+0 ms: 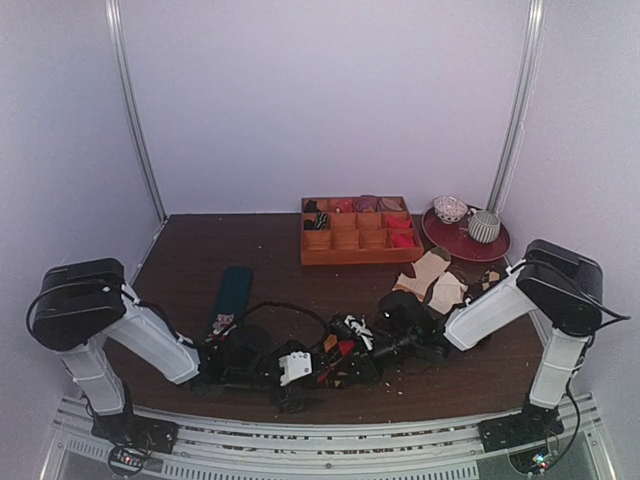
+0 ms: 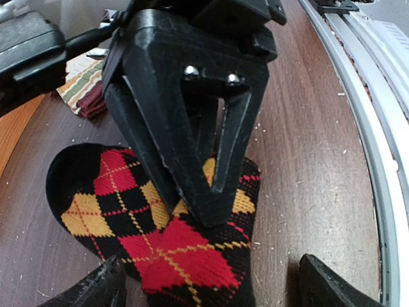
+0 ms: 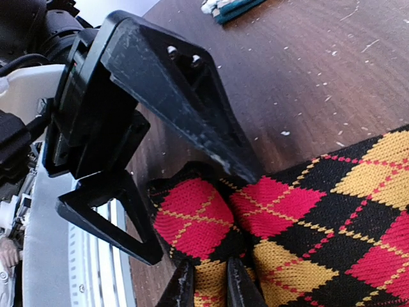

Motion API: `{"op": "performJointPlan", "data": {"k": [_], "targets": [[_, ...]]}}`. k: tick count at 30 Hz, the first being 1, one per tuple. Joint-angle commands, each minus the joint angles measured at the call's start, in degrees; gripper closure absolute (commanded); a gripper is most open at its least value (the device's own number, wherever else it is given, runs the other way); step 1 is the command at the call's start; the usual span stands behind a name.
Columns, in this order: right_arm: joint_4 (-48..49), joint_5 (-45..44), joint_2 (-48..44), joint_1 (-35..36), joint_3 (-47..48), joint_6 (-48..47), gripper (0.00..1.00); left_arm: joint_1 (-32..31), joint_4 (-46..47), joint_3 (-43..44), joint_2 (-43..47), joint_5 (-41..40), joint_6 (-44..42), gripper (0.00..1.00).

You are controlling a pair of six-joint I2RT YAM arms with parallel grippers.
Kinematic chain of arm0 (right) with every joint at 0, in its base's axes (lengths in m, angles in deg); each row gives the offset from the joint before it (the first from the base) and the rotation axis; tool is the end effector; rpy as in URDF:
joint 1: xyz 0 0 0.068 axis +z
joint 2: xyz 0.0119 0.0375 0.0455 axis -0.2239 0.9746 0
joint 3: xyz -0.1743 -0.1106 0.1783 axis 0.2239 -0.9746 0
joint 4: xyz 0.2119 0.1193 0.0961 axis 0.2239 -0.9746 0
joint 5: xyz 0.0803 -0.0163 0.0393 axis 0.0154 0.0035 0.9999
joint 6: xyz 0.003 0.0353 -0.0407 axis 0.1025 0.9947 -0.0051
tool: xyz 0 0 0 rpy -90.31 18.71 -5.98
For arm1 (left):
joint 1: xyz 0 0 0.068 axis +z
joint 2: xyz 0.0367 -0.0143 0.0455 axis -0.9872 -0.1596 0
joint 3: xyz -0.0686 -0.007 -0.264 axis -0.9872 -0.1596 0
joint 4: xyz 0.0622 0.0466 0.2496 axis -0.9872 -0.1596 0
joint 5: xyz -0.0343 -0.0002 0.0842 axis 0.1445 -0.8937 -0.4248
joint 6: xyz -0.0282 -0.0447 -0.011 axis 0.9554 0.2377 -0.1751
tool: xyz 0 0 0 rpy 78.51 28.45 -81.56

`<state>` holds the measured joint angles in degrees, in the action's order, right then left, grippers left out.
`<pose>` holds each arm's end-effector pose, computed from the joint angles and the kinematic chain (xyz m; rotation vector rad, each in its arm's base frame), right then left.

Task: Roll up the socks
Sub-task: Roll a pair of socks at the center of the board.

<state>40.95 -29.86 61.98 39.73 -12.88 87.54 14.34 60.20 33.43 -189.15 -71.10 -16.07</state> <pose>0.1767 0.2706 0.1115 -1.1837 2.0682 1.4144 0.1136 -0.2728 0.1051 1.4532 1.6257 -0.6931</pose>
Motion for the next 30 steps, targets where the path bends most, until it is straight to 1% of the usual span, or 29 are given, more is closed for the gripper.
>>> {"op": "performJointPlan", "data": {"k": [1, 2, 5, 6, 8, 9, 11, 13, 14, 15, 17, 19, 21, 24, 27, 30], "targets": [[-21.04, 1.8, 5.69, 0.78, -2.17, -1.33, 0.84, -0.08, 6.61, 1.02, -1.06, 1.32, -2.69, 0.07], [-21.84, 1.9, 5.94, 0.65, -1.94, -1.93, 0.84, 0.02, 6.18, 1.27, -1.54, 1.33, -2.91, 0.09], [-23.27, 2.35, 6.49, 0.15, -1.47, -3.18, 0.84, 0.21, 4.06, 2.18, -2.96, 2.31, -2.77, 0.22], [-23.55, 2.52, 6.88, 0.06, -1.33, -3.33, 0.84, 0.21, 3.8, 2.31, -3.38, 2.93, -2.5, 0.28], [-23.55, 3.23, 7.5, -0.09, -1.04, -3.56, 0.84, 0.17, 3.78, 2.22, -3.71, 4.1, -1.7, 0.45], [-23.7, 3.46, 7.75, -0.17, -0.83, -3.66, 0.84, 0.15, 3.49, 2.21, -3.68, 4.31, -1.27, 0.52], [-24.26, 3.57, 8.06, -0.25, -0.32, -3.99, 0.84, 0.2, 2.41, 2.25, -3.76, 4.17, -0.64, 0.61], [-24.32, 3.72, 8.21, -0.41, -0.14, -4.2, 0.83, 0.21, 1.19, 2.18, -3.83, 3.86, 0.31, 0.67], [-24.28, 3.83, 8.21, -0.44, -0.06, -4.31, 0.83, 0.21, 0.55, 2.2, -4.0, 3.81, 0.93, 0.74], [-24.11, 3.99, 8.22, -0.43, 0.01, -4.32, 0.83, 0.19, -0.09, 2.23, -4.12, 3.43, 1.74, 0.99], [-23.03, 3.28, 7.54, -0.46, -0.09, -4.16, 0.79, 0.32, -0.69, 2.01, -4.0, 3.04, 4.29, 1.0], [-20.84, 2.05, 5.39, -0.46, -0.61, -4.0, 0.71, 0.66, -4.11, 2.75, -3.82, 2.95, 8.3, 1.0], [-17.37, -1.73, 0.98, -0.41, -1.51, -4.09, 0.64, 1.39, -9.2, 4.03, -3.95, 3.53, 12.1, 1.0], [-9.68, -9.14, -8.08, -0.39, -5.34, -4.72, 0.57, 2.19, -16.62, 5.68, -4.85, 5.62, 17.35, 1.0], [-2.04, -15.86, -17.48, 0.88, -10.24, -8.92, 0.49, 2.9, -19.98, 5.38, -5.84, 7.38, 21.79, 1.0], [3.26, -20.11, -22.09, 3.49, -14.39, -16.02, 0.41, 5.0, -21.12, 4.0, -7.2, 10.62, 25.21, 1.0]]}}
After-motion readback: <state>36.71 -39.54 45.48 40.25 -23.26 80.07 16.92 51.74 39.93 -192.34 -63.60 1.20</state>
